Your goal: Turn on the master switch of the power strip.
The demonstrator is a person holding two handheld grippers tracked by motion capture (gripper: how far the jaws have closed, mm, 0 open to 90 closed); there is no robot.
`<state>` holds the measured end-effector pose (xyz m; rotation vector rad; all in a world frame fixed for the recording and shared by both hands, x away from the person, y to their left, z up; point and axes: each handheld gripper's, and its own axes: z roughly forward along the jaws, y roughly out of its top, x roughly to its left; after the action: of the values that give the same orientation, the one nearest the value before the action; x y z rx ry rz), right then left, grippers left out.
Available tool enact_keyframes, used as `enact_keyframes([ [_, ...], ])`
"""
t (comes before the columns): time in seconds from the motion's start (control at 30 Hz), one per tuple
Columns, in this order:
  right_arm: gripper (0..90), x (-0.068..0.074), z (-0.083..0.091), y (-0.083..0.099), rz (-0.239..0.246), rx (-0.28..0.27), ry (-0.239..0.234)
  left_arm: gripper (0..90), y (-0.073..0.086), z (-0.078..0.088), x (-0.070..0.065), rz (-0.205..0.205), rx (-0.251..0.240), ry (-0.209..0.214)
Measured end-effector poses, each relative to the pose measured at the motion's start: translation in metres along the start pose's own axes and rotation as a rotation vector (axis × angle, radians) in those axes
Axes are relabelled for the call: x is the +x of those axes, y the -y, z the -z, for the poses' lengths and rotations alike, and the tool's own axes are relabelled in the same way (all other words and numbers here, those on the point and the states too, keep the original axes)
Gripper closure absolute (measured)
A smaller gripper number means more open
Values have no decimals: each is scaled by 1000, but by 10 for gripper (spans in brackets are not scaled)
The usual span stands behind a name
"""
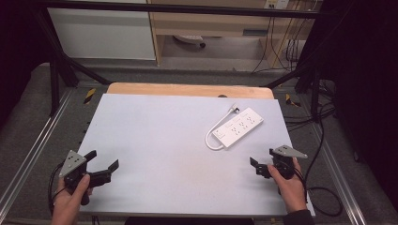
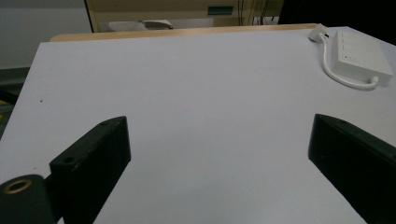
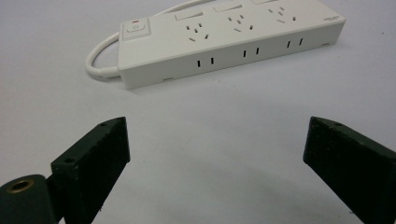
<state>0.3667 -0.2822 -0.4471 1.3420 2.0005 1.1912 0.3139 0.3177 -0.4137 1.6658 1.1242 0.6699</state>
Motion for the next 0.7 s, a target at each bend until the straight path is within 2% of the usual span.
enact_keyframes([
  [0.27,88,1,2,-2,20,-19,-15,57,0,0,0,-2,3,-4],
  [0.5,57,4,10,-7,12,-70,-17,56,1,-1,0,1,7,-1],
  [0.57,51,6,14,-10,18,-104,-26,55,1,-1,-1,-2,10,1],
  [0.7,46,10,18,-14,23,-136,-39,55,1,0,-1,-5,10,-1],
])
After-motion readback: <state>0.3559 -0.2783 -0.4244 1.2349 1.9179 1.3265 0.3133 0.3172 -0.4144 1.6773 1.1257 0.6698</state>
